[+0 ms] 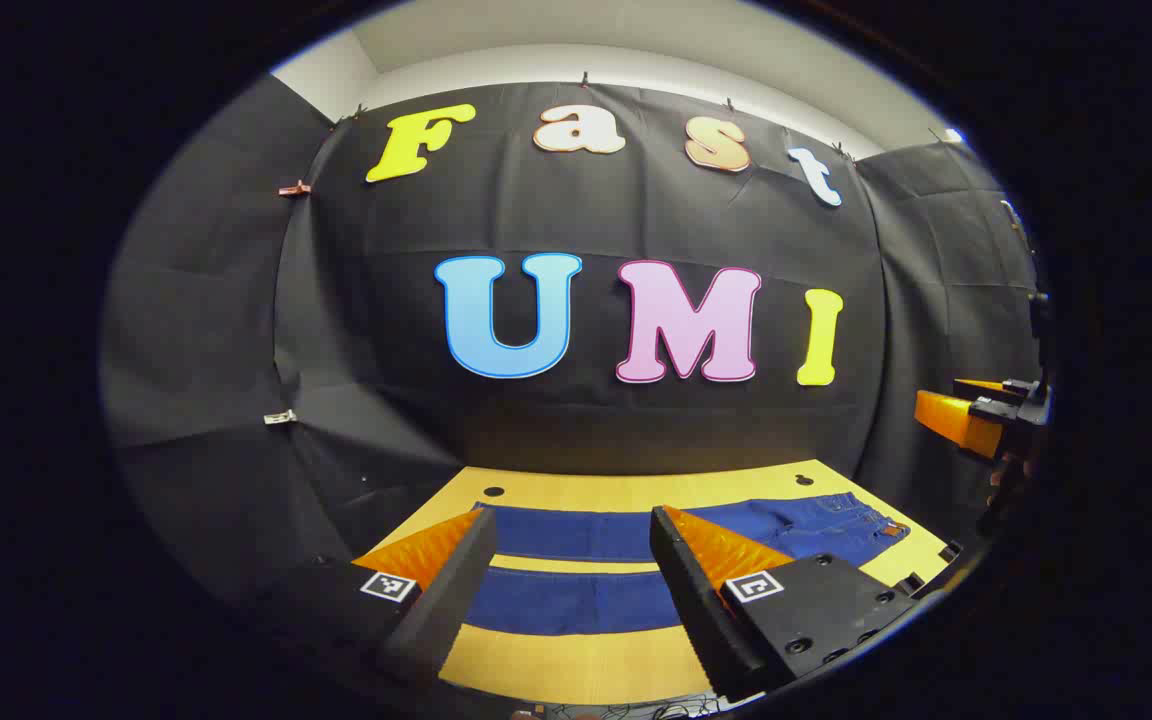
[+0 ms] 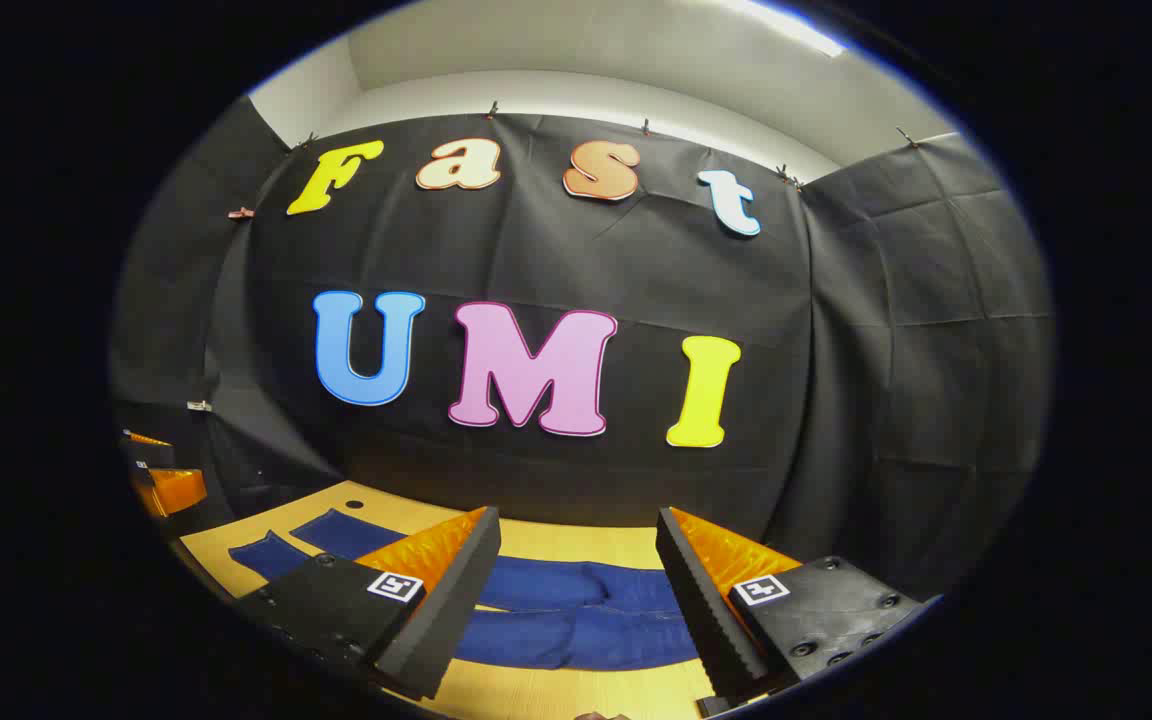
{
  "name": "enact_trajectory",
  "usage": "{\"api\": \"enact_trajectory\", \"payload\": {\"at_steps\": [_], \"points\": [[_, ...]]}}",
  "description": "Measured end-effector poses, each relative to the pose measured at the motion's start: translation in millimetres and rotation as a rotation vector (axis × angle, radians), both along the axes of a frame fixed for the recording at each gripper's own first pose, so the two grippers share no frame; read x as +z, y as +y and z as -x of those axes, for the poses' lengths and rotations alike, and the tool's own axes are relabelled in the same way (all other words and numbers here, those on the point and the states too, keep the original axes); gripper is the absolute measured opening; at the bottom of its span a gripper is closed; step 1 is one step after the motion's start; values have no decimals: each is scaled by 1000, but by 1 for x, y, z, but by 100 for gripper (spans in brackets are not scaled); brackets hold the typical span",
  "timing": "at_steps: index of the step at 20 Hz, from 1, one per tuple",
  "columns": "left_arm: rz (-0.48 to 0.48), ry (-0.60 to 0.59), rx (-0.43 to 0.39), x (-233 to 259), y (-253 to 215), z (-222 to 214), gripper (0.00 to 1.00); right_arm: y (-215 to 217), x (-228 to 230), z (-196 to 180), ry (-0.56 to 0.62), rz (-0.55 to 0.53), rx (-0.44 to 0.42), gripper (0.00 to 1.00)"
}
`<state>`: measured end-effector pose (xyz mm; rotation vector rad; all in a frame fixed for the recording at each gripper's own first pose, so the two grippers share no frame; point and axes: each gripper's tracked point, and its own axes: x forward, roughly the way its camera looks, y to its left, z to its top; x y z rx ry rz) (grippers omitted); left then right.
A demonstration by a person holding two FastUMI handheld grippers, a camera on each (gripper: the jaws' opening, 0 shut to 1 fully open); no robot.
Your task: Grasp the waist and the cuffs of the jeans and fold them to make the two legs overlap; first hold the waist and fold one-third of the jeans toward the cuffs, then hold the cuffs and fold the remaining one-third in the same direction to finish folding.
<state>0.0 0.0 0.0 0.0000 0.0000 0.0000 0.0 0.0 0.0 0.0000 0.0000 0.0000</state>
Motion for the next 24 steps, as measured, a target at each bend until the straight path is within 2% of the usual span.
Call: {"api": "enact_trajectory", "payload": {"at_steps": [5, 11, 13, 16, 18, 21, 24], "points": [[7, 0, 15, -12, 21, 23, 96, 16, 4, 26, -13, -3, 13, 96], [27, -14, -13, -15, 25, 51, 96, 18, 4, 66, -27, -20, -27, 95], [-7, -20, -12, -17, 29, 53, 96, 16, -1, 67, -25, -22, -50, 96], [-17, -6, -9, -22, 31, 53, 96, 29, -2, 60, -9, -26, -26, 96], [-9, -18, -45, -21, 25, 54, 96, 24, 6, 57, -30, -7, -39, 94], [-25, -5, -31, -28, 34, 48, 96, 21, 1, 61, -22, -8, -45, 94], [-65, -1, -40, -29, 42, 39, 96, 11, -9, 55, 1, 36, -52, 96]]}}
